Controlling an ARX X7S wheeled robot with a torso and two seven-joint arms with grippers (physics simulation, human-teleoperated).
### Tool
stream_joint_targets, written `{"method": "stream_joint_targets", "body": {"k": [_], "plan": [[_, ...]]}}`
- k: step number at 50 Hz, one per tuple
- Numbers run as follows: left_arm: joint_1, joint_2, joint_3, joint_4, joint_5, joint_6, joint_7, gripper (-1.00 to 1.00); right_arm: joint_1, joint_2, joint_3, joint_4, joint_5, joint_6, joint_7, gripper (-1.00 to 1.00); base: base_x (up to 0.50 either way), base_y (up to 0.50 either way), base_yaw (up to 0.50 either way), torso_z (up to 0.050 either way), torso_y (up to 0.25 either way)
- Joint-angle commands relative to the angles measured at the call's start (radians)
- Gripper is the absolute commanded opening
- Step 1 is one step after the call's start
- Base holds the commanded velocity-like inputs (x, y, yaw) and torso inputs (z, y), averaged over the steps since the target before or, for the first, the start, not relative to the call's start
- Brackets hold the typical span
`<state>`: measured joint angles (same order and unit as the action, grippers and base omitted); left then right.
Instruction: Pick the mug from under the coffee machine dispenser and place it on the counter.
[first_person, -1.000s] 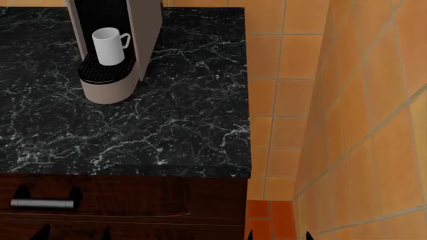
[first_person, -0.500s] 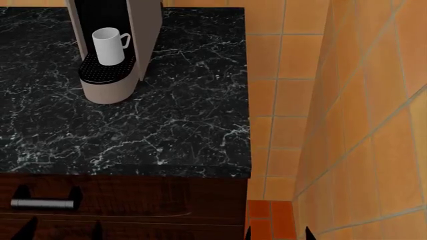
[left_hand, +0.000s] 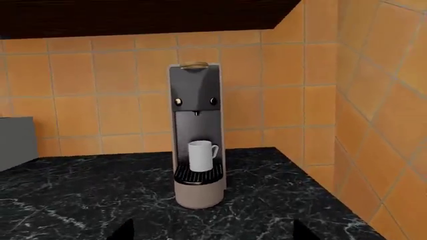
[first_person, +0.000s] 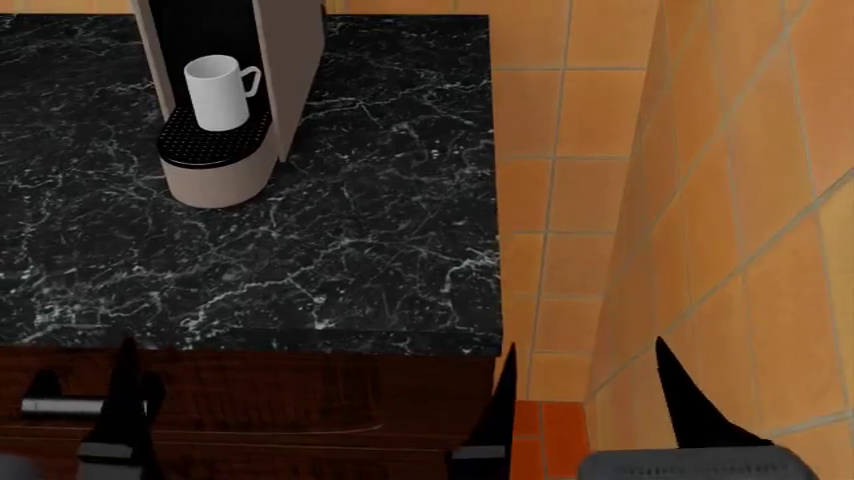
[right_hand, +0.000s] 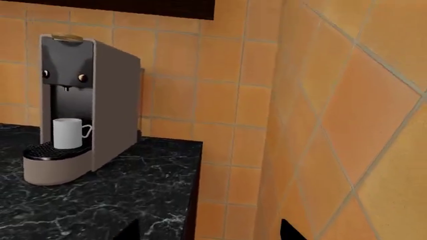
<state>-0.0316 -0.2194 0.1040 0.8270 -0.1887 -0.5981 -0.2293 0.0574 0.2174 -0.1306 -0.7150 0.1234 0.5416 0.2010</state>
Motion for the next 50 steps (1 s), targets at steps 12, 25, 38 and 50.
{"method": "stream_joint_targets", "body": {"k": [12, 25, 38, 50], "plan": [[-0.388, -0.779, 0.390, 0.220, -0.705, 0.267, -0.875, 1.00, 0.207, 0.314, -0.121, -0.332, 0.288, 0.224, 0.340, 1.00, 0.00, 0.00, 0.00, 0.000, 0.000], [-0.777, -0.964, 0.950, 0.215, -0.652, 0.538, -1.095, 1.00, 0.552, 0.679, -0.573, -0.327, 0.639, -0.005, 0.904, 1.00, 0.00, 0.09, 0.00, 0.000, 0.000], [-0.830, -0.976, 1.023, 0.214, -0.645, 0.564, -1.118, 1.00, 0.579, 0.705, -0.625, -0.319, 0.641, -0.046, 0.932, 1.00, 0.00, 0.21, 0.00, 0.000, 0.000], [-0.863, -0.978, 1.061, 0.215, -0.644, 0.572, -1.132, 1.00, 0.591, 0.715, -0.643, -0.311, 0.642, -0.060, 0.937, 1.00, 0.00, 0.31, 0.00, 0.000, 0.000]]}}
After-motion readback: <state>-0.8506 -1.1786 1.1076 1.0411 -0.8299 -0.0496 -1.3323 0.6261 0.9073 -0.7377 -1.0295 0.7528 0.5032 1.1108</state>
